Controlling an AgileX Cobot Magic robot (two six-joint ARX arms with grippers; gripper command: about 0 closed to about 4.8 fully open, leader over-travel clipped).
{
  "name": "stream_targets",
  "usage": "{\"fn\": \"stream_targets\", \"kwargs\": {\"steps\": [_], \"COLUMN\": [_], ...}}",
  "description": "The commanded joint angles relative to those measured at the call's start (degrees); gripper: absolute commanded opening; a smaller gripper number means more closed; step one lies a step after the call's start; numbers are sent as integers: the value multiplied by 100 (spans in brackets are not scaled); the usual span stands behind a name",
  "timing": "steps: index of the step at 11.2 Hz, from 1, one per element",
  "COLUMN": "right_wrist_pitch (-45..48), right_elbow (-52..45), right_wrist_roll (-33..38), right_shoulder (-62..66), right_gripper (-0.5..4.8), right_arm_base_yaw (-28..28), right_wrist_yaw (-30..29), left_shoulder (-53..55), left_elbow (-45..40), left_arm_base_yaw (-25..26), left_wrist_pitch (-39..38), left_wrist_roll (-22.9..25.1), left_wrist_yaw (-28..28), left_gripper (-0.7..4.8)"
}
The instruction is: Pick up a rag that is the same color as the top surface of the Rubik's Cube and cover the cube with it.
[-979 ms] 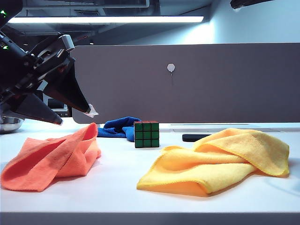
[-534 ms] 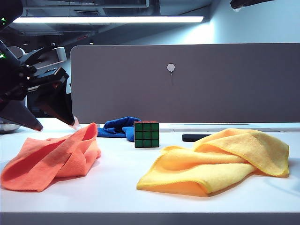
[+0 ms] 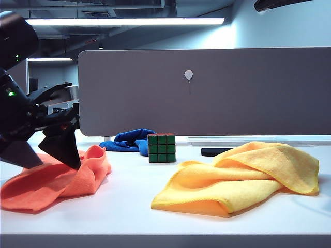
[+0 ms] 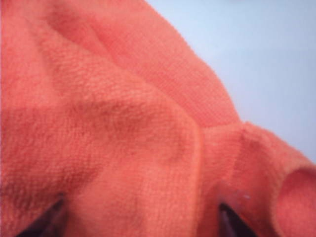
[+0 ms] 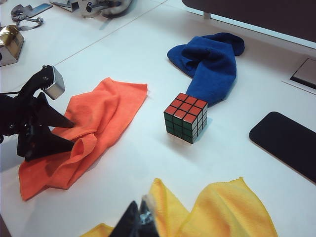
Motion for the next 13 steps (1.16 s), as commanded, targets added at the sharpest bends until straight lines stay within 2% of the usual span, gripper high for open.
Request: {"fn": "stream_targets", "kwargs": {"steps": [1, 2, 3, 4, 6, 9, 13], "right_wrist_pitch": [55, 57, 55, 52, 50, 52, 55], "right_elbow": [13, 13, 11, 11, 9, 9, 9], "right_wrist_roll": [2, 2, 2, 2, 2, 2, 0], "right_shoulder": [-7, -7, -7, -7, -4, -4, 37], "right_gripper": [-1, -1, -1, -1, -1, -1, -1], "right_arm_base_yaw": [0, 0, 0, 0, 0, 0, 0], "right_wrist_yaw": [-9, -9, -9, -9, -9, 0, 11], "left_shoulder": [-13, -15, -20, -22, -22, -20, 35], "left_elbow": [20, 20, 24, 26, 26, 33, 540], "left_arm_base_yaw": [-9, -9, -9, -11, -11, -11, -11], "left_wrist_pitch": [313, 356, 1193, 2052, 4232, 5281, 5178], "left_wrist_roll": [22, 22, -9, -295, -1034, -1331, -1263], "left_wrist_yaw": [0, 0, 575, 933, 1314, 1311, 1292], "left_gripper": [41, 7, -6, -6, -6, -6, -6]}}
